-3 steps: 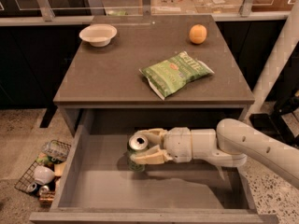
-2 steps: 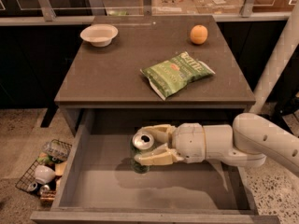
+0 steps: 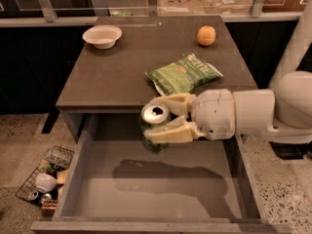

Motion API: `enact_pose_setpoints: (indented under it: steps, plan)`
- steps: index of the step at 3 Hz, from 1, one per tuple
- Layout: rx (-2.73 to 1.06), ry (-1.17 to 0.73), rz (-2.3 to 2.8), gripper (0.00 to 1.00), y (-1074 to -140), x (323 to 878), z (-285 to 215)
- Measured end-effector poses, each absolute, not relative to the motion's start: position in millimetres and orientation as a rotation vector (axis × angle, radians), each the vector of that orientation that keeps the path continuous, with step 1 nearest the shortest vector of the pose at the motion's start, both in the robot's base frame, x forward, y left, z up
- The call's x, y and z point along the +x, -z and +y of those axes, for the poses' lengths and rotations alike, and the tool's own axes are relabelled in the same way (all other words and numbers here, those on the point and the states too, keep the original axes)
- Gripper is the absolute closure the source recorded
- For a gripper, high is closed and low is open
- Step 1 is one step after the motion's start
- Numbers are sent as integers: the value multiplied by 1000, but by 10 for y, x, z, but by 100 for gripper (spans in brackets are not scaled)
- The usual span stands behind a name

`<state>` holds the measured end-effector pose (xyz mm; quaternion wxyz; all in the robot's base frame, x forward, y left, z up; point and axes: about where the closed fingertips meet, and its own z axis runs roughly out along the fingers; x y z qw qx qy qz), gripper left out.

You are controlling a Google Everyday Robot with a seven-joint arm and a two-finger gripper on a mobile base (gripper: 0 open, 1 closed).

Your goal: Pick green can from top drawer and place on counter

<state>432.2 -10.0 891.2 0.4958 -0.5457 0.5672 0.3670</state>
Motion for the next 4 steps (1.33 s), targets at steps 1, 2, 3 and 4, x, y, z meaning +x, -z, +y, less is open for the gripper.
enact_pose_setpoints:
  steps: [1, 2, 3, 4]
  plan:
    - [-1360, -773, 1411, 100, -9533, 4618, -26]
    - [-1382, -680, 1430, 100, -10117, 5068, 168]
    - [-1364, -663, 1398, 100, -10450, 5483, 411]
    - [-1309, -673, 1349, 100, -10629, 5838, 507]
